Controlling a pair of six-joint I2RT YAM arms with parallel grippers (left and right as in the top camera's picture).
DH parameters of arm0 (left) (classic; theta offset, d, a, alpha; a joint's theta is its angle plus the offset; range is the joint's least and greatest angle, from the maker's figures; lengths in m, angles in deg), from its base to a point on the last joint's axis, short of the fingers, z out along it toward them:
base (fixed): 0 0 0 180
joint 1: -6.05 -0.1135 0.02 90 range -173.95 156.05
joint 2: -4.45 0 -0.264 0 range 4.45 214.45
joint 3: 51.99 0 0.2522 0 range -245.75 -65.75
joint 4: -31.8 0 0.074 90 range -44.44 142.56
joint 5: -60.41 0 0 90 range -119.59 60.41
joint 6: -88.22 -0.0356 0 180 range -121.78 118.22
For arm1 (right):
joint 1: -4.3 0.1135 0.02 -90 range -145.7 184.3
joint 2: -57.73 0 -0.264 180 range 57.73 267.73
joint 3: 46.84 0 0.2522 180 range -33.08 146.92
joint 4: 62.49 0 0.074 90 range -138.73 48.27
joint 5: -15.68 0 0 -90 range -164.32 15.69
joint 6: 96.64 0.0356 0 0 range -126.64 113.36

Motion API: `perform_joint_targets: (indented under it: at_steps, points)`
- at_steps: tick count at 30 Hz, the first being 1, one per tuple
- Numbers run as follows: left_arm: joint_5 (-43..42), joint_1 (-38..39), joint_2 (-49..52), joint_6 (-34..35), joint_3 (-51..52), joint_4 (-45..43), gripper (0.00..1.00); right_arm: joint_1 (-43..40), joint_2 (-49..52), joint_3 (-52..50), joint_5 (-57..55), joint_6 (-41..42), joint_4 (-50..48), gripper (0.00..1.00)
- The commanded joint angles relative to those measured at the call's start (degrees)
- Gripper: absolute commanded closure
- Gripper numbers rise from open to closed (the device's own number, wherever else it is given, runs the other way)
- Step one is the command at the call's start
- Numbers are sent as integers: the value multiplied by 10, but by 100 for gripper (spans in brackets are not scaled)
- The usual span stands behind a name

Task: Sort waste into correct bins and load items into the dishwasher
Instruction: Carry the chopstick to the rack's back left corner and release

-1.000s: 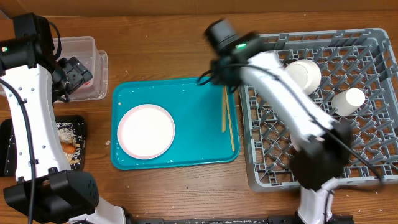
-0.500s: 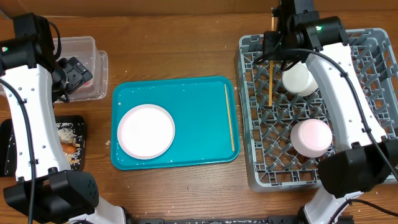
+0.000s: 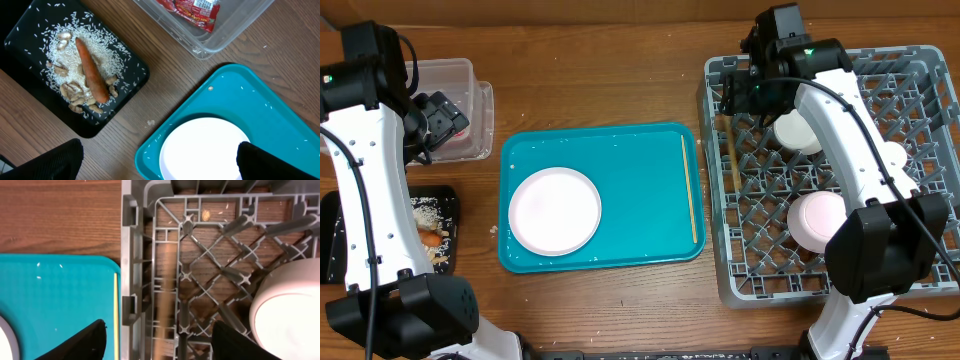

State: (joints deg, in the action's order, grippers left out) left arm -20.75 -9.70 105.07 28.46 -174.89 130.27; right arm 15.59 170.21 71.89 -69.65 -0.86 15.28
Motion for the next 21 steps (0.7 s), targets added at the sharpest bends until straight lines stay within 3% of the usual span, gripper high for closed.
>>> perform_joint_targets:
  at_steps: [1, 7, 14, 18, 21]
  points:
    - [2, 0, -9, -2, -8, 1, 0, 0, -10, 3, 6, 20, 9, 29]
    - [2, 0, -9, -2, -8, 1, 0, 0, -48, 18, 13, 52, 41, 28]
    - [2, 0, -9, -2, -8, 1, 0, 25, -90, 18, 115, 67, 81, 25]
    - [2, 0, -9, -2, -8, 1, 0, 75, -89, 9, 106, 82, 83, 26]
    - [2, 0, -9, -2, -8, 1, 0, 128, -89, -13, 34, 130, 60, 23]
